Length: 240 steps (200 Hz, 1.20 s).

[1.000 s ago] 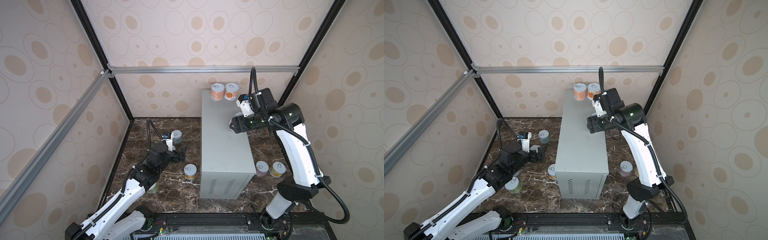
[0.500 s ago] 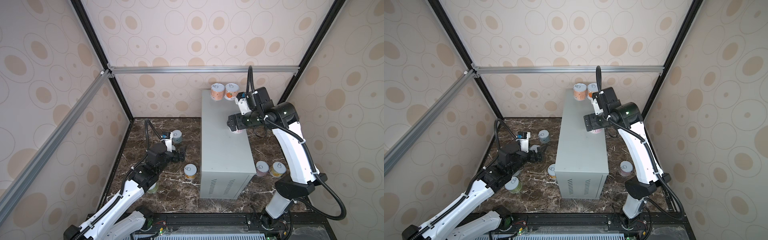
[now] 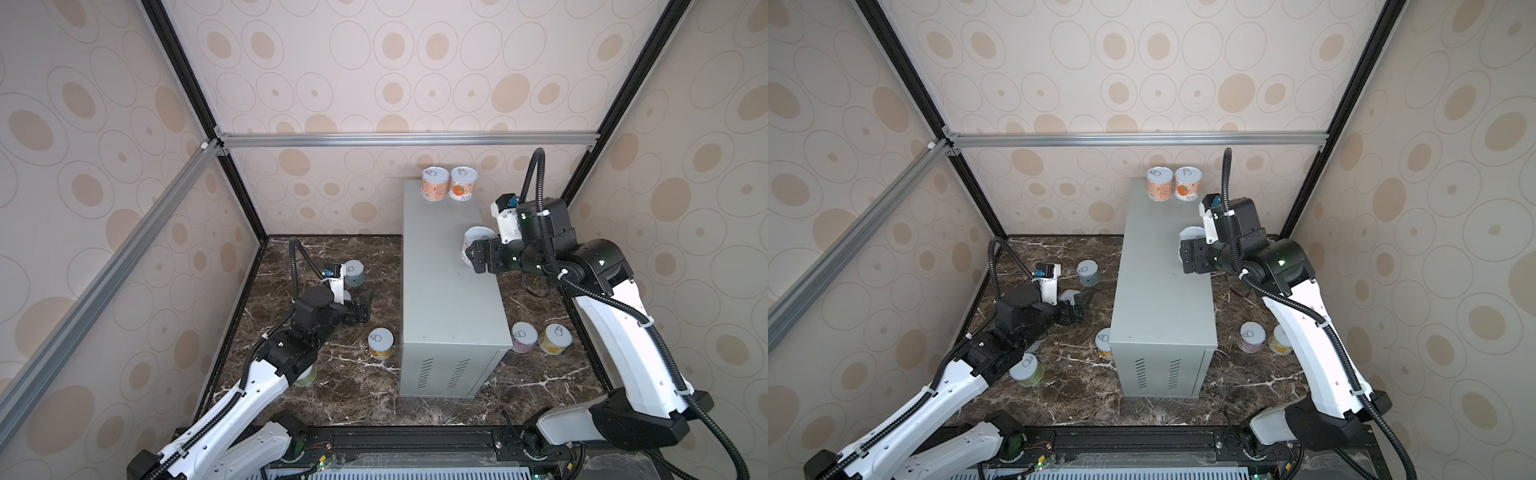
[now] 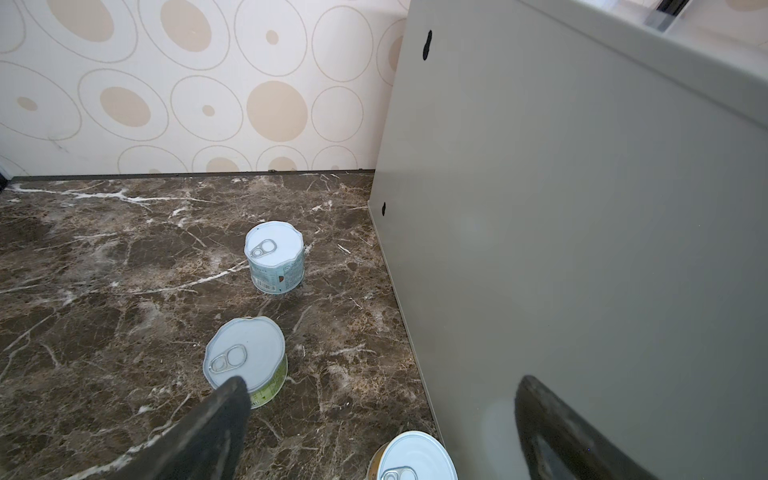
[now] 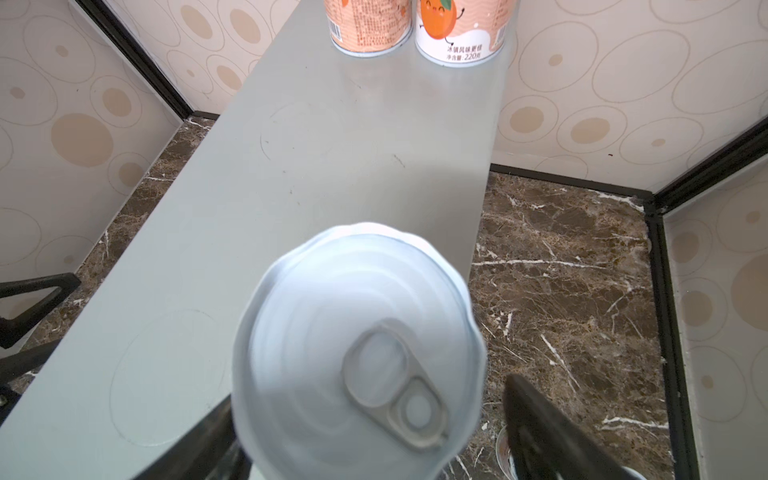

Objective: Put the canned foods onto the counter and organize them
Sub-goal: 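Lower the pink can in front of the two orange cans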

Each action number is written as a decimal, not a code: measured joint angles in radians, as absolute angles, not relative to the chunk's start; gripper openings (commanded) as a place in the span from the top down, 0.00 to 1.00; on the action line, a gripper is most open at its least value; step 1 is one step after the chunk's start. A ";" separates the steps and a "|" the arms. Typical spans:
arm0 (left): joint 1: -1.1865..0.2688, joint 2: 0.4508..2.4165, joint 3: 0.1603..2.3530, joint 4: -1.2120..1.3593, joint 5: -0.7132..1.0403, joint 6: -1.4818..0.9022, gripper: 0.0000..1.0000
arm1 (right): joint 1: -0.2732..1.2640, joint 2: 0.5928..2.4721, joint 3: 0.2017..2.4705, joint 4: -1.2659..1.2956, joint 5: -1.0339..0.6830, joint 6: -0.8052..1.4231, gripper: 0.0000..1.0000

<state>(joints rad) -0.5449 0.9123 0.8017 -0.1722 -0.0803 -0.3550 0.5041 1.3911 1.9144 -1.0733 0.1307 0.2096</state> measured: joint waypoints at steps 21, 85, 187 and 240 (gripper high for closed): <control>-0.545 0.912 0.802 -0.172 -0.080 -0.355 0.01 | 0.504 1.380 1.879 -1.032 0.130 0.225 0.20; -0.545 0.912 0.800 -0.172 -0.080 -0.355 0.01 | 0.504 1.395 1.860 -0.966 0.149 0.247 0.34; -0.545 0.898 0.793 -0.172 -0.076 -0.356 0.01 | 0.500 1.515 1.914 -0.872 0.221 0.234 0.35; -0.545 0.886 0.789 -0.164 -0.066 -0.363 0.01 | 0.448 1.569 1.943 -0.825 0.202 0.219 0.35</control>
<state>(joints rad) -0.5449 0.8860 0.7895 -0.1642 -0.0662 -0.3626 0.4480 1.5688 1.9427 -0.8249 0.2016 0.2188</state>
